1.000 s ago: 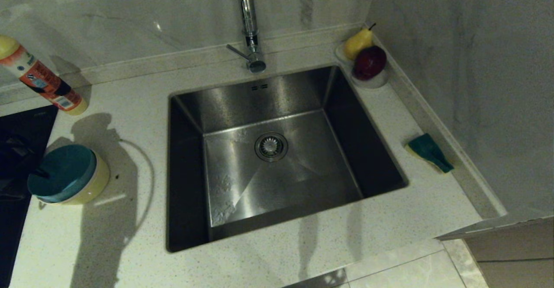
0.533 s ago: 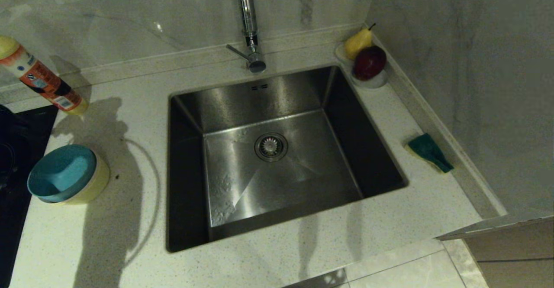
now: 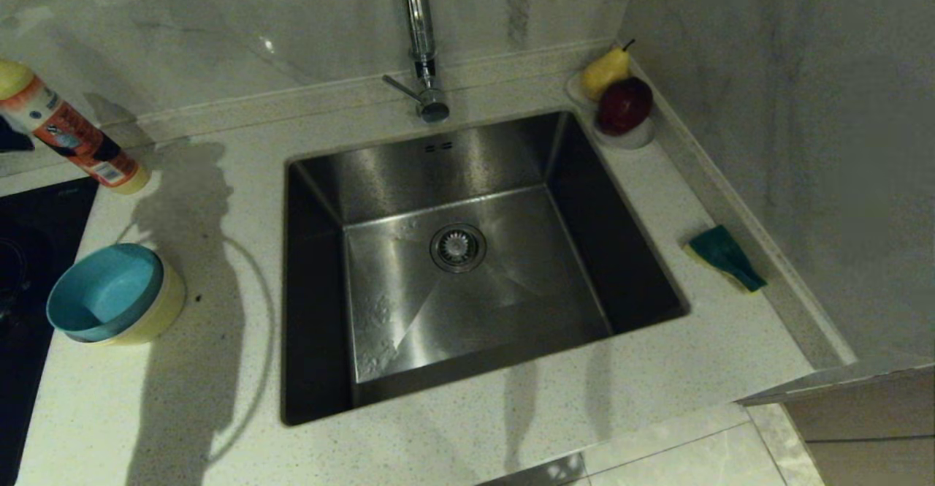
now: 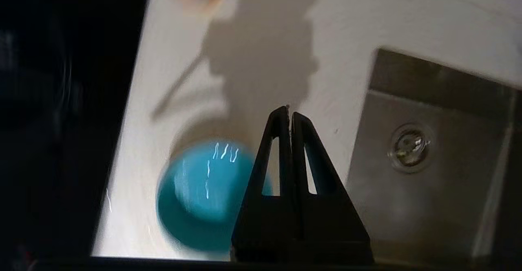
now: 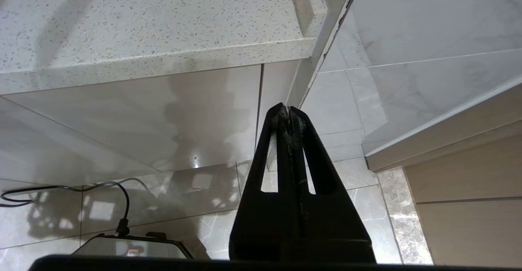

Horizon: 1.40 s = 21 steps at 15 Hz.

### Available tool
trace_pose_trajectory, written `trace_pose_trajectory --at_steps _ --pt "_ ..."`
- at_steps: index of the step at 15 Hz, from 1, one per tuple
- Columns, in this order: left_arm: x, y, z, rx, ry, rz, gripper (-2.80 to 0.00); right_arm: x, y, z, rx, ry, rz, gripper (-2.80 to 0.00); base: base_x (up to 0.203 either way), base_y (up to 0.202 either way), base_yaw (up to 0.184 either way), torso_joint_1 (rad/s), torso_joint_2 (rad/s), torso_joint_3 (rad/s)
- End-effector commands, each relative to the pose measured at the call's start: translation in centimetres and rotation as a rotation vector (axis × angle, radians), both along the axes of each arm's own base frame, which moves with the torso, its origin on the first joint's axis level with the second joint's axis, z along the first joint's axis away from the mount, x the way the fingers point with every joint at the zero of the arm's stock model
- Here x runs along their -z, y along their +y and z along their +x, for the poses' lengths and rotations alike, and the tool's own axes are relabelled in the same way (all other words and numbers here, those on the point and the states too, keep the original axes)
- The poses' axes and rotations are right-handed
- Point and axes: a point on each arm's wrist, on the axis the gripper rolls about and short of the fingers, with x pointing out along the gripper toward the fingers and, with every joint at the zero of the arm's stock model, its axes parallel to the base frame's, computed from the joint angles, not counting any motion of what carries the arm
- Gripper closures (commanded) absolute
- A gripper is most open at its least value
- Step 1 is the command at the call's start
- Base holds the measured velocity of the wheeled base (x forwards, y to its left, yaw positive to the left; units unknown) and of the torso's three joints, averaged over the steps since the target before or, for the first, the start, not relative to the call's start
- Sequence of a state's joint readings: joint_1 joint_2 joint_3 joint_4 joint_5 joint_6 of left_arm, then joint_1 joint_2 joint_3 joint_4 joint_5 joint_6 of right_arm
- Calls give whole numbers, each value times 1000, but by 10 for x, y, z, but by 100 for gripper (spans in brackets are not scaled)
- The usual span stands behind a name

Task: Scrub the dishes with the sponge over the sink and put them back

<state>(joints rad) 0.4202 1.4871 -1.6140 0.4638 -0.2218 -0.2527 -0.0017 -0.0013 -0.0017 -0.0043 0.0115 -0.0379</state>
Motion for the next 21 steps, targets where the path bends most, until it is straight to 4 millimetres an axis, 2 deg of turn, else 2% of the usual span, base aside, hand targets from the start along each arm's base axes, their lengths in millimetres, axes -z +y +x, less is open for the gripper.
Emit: trace_pose_trajectory --at_steps 1,4,5,6,8,10,13,15,17,19,20,21 --pt "-1 -13 17 146 -38 171 0 0 0 0 -1 1 0 0 0 0 0 0 0 0" --pt "1 -47 34 349 -96 294 0 0 0 0 -1 1 0 0 0 0 0 0 0 0" --pt "4 -61 36 406 -98 341 0 0 0 0 -2 1 0 0 0 0 0 0 0 0" --pt "6 -72 29 431 -99 379 0 0 0 0 -1 1 0 0 0 0 0 0 0 0" --pt "1 -83 -10 440 -137 435 0 0 0 0 -1 1 0 0 0 0 0 0 0 0" --pt "1 -89 -60 452 -197 473 0 0 0 0 -1 1 0 0 0 0 0 0 0 0" --pt "18 -95 -143 488 -309 500 0 0 0 0 -1 1 0 0 0 0 0 0 0 0" --pt "42 -97 -191 507 -374 512 0 0 0 0 -1 1 0 0 0 0 0 0 0 0" --pt "75 -98 -227 514 -417 518 0 0 0 0 -1 1 0 0 0 0 0 0 0 0" --pt "114 -99 -255 515 -449 528 0 0 0 0 -1 1 0 0 0 0 0 0 0 0" --pt "134 -99 -264 512 -460 532 0 0 0 0 -2 1 0 0 0 0 0 0 0 0" --pt "160 -99 -266 514 -434 526 0 0 0 0 -1 1 0 0 0 0 0 0 0 0"
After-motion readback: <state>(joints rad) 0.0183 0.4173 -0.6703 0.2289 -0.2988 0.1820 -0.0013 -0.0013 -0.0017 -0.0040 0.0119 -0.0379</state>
